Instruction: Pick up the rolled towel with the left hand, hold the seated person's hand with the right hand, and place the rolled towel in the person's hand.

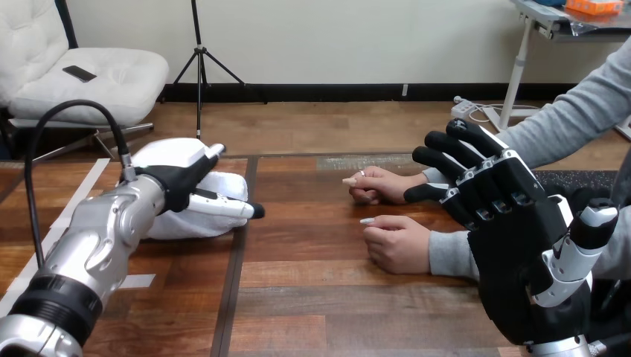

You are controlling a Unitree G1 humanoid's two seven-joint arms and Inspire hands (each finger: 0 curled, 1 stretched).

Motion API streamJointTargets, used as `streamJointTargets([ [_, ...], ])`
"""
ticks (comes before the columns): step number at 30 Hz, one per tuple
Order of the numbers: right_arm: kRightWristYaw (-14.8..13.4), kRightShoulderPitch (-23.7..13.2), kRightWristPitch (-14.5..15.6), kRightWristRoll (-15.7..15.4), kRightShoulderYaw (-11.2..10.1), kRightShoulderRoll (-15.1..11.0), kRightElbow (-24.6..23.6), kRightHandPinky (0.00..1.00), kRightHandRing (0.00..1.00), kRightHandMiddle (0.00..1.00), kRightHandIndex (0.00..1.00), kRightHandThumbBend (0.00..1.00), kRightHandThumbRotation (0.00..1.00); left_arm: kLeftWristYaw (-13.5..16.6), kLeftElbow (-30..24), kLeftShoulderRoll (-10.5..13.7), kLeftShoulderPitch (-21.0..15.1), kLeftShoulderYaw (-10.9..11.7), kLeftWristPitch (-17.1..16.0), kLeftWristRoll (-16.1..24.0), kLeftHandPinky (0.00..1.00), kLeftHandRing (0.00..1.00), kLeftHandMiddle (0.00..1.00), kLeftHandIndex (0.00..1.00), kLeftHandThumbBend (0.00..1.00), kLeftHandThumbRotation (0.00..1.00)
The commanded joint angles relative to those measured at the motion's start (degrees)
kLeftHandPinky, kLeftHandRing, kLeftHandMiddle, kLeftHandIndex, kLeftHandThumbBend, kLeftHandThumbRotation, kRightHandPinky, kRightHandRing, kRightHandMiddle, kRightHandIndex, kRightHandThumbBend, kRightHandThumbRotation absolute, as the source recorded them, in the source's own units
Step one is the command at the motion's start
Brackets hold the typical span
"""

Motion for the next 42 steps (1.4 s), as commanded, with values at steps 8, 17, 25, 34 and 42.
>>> streamJointTargets([
  [8, 0.3, -3.4, -0.1, 0.7, -0.2, -0.2, -1.5, 0.60, 0.79, 0.79, 0.79, 0.92, 1.00, 5.9, -0.2, 0.7, -1.9, -0.7, -0.1, 3.7, 0.99, 1.00, 1.00, 1.00, 0.91, 0.81],
  [17, 0.4, -3.4, -0.2, 0.5, -0.1, -0.3, -1.3, 0.60, 0.79, 0.80, 0.79, 0.92, 1.00, 8.6, 5.1, -0.3, -4.4, -1.6, -1.7, 4.3, 1.00, 1.00, 1.00, 1.00, 0.89, 0.84],
  [25, 0.5, -3.4, -0.2, 0.6, -0.1, -0.2, -1.3, 0.60, 0.80, 0.80, 0.79, 0.92, 1.00, 13.0, 11.7, -1.5, -7.2, -2.6, -4.7, 4.8, 1.00, 1.00, 1.00, 1.00, 0.92, 0.97],
  [34, 0.2, -3.0, -0.1, 0.3, 0.0, -0.2, -1.8, 0.60, 0.79, 0.79, 0.79, 0.93, 1.00, 17.5, 19.7, -3.3, -10.5, -3.2, -8.4, 4.1, 1.00, 1.00, 1.00, 1.00, 0.90, 1.00],
  [42, 0.4, -2.8, -0.4, 0.2, 0.0, -0.2, -1.8, 0.60, 0.79, 0.79, 0.78, 0.92, 1.00, 20.2, 25.7, -5.2, -13.1, -2.3, -11.5, 2.2, 0.97, 1.00, 1.00, 1.00, 0.83, 1.00],
])
